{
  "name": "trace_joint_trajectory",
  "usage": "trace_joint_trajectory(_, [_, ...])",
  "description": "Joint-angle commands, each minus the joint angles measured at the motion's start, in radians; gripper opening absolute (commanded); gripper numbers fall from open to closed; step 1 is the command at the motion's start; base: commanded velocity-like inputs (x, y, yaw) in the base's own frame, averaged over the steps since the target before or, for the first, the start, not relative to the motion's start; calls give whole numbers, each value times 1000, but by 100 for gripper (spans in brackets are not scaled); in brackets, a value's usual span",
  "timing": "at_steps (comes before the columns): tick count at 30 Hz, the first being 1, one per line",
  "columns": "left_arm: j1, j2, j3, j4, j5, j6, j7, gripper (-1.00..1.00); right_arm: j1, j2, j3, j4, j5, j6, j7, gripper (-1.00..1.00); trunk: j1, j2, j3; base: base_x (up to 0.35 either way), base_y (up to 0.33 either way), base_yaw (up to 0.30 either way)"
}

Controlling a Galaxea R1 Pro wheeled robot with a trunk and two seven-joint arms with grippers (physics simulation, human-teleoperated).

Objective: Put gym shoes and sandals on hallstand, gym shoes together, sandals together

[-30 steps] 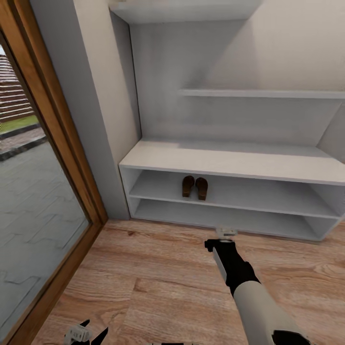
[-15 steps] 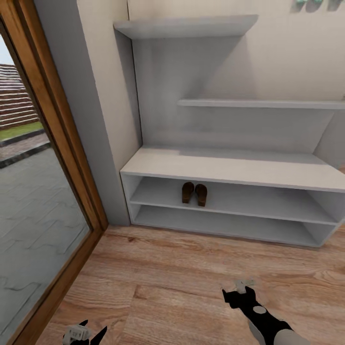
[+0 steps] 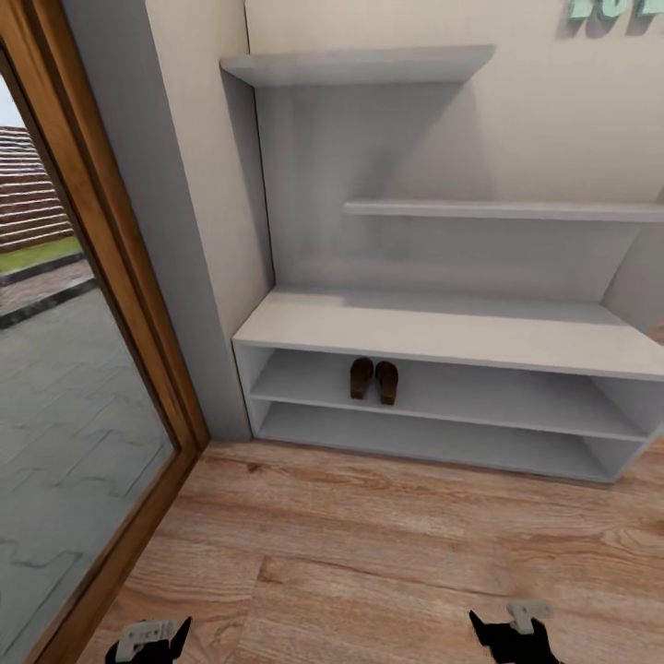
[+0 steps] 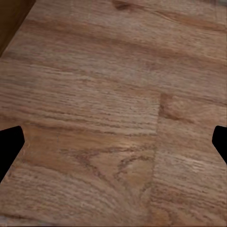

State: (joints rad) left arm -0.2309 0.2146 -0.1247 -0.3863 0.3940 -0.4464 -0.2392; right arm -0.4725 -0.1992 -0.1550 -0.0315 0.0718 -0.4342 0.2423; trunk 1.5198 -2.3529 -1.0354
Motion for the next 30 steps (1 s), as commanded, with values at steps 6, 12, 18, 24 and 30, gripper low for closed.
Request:
trace_joint_trajectory(6, [-1,-11,-7,1,10,-4,106,100,21,-14,-8,2,-95,-5,80,100,-23,42,18,0,0,0])
trace_joint_trajectory(12, [-1,-40,-9,2,4,-5,168,100,31,-20,-8,1,-119,-7,148,100,-46,84,37,0,0,0])
trace_joint_trajectory(18, [-1,-54,-12,3,1,-5,182,100,32,-20,-6,1,-122,-8,151,100,-69,126,56,0,0,0])
trace_joint_trajectory(24, [-1,-57,-13,3,2,-5,185,100,32,-17,-6,1,-122,-9,149,100,-92,168,74,0,0,0])
trace_joint_trajectory(30, [-1,-57,-13,3,2,-5,185,100,32,-16,-7,1,-123,-9,149,100,-96,175,78,0,0,0])
